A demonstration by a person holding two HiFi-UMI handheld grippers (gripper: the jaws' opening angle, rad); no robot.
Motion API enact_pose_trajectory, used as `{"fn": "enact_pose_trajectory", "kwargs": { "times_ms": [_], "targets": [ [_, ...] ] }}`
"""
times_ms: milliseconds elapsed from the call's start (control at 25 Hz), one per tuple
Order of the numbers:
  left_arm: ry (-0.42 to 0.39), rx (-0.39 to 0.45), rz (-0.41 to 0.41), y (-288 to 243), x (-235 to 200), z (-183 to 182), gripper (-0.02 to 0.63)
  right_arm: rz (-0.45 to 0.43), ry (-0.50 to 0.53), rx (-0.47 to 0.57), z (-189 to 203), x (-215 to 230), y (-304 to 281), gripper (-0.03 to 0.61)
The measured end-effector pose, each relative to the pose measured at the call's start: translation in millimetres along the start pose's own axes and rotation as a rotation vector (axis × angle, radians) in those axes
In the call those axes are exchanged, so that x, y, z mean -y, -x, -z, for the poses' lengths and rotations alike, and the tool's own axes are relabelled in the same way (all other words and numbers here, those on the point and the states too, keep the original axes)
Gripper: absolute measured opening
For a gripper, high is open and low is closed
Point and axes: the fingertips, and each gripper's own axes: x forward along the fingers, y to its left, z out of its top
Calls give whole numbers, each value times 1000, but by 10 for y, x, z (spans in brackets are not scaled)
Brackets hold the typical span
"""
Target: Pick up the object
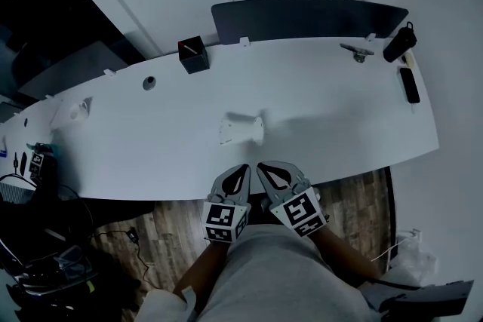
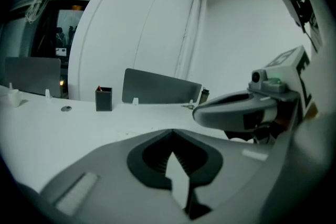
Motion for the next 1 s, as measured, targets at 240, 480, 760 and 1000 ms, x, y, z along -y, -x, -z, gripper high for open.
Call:
{"fn": "enact_pose_trajectory", "kwargs": {
  "times_ms": [240, 480, 760, 1000],
  "targets": [
    [213, -132, 3, -251, -539, 408, 1, 38, -22, -67, -45, 109, -361, 0],
    [499, -215, -5, -600, -707, 810, 2, 61, -85, -144, 61, 195, -484, 0],
    [808, -162, -33, -871, -794, 963, 160, -14, -73, -233, 234, 341, -586, 0],
    [1019, -41, -45, -1102, -905, 926, 187, -56, -42, -247, 199, 545, -619, 0]
  ]
}}
